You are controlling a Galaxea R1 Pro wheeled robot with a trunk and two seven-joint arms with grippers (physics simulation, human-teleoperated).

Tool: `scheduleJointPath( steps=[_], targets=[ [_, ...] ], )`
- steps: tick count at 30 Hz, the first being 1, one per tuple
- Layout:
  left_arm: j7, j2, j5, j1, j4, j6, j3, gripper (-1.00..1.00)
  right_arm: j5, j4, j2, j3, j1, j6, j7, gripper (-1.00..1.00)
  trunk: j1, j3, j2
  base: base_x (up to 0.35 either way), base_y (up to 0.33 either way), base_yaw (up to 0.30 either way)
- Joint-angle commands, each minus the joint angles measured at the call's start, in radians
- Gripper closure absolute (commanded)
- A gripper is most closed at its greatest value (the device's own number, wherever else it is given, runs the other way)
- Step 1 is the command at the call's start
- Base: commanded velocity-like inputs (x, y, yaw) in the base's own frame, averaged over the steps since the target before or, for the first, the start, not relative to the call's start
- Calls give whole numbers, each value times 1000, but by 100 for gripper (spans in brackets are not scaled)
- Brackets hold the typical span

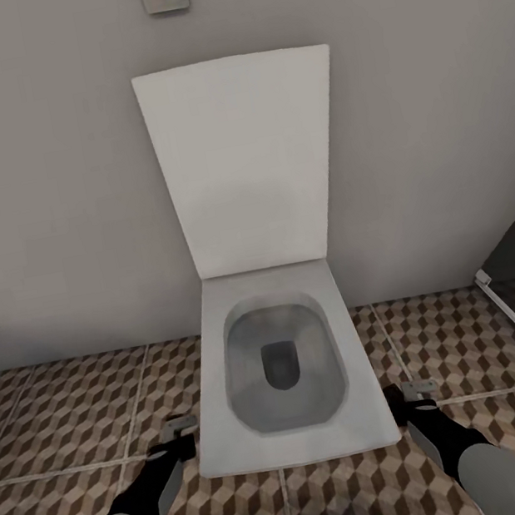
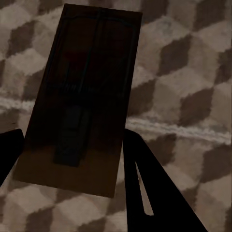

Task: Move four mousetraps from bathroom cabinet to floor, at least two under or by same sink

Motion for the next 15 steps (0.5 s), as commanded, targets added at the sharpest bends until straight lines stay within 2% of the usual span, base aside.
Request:
scheduleJointPath(
  steps=[1, 5, 15],
  targets=[
    [5, 1, 7, -1, 1, -6, -6, 100, 10, -2, 1, -5, 0, 6, 0, 100, 0, -1, 0, 0, 0, 0],
    [1, -1, 7, -4, 3, -38, -5, 100, 10, -2, 1, -5, 0, 6, 0, 100, 0, -1, 0, 0, 0, 0],
    [5, -10, 7, -5, 1, -51, -3, 100, 11, -2, 1, -5, 0, 6, 0, 100, 0, -1, 0, 0, 0, 0]
  ],
)
